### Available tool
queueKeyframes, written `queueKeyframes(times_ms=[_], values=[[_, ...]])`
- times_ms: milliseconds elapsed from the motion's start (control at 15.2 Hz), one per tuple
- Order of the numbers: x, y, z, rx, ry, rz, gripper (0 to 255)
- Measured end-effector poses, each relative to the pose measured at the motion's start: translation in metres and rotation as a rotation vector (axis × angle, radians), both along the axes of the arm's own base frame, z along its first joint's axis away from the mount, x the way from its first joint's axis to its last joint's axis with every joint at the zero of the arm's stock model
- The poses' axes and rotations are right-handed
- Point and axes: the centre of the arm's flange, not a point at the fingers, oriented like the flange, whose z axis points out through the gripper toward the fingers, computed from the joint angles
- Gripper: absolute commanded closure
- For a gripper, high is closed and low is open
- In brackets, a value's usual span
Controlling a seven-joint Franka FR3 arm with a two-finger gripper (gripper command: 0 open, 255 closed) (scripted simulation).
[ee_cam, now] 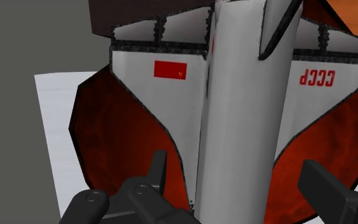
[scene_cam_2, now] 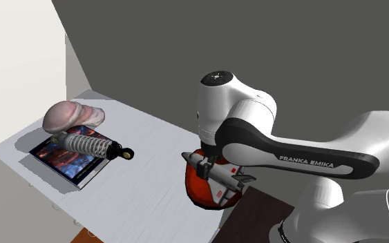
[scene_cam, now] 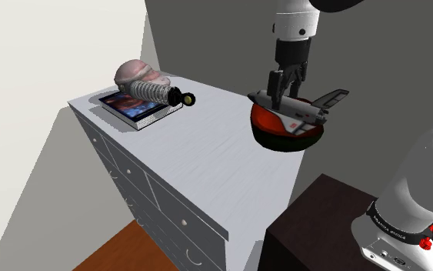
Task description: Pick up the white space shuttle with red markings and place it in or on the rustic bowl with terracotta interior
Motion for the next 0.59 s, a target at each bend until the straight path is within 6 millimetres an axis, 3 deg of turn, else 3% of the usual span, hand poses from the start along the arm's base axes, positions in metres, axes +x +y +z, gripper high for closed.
queueKeyframes(times_ms=[132, 330, 594], values=[[0.000, -0.001, 0.006, 0.000, 0.000, 0.000, 0], [0.002, 0.002, 0.038, 0.000, -0.001, 0.001, 0], [0.002, 0.000, 0.049, 0.000, 0.000, 0.000, 0]])
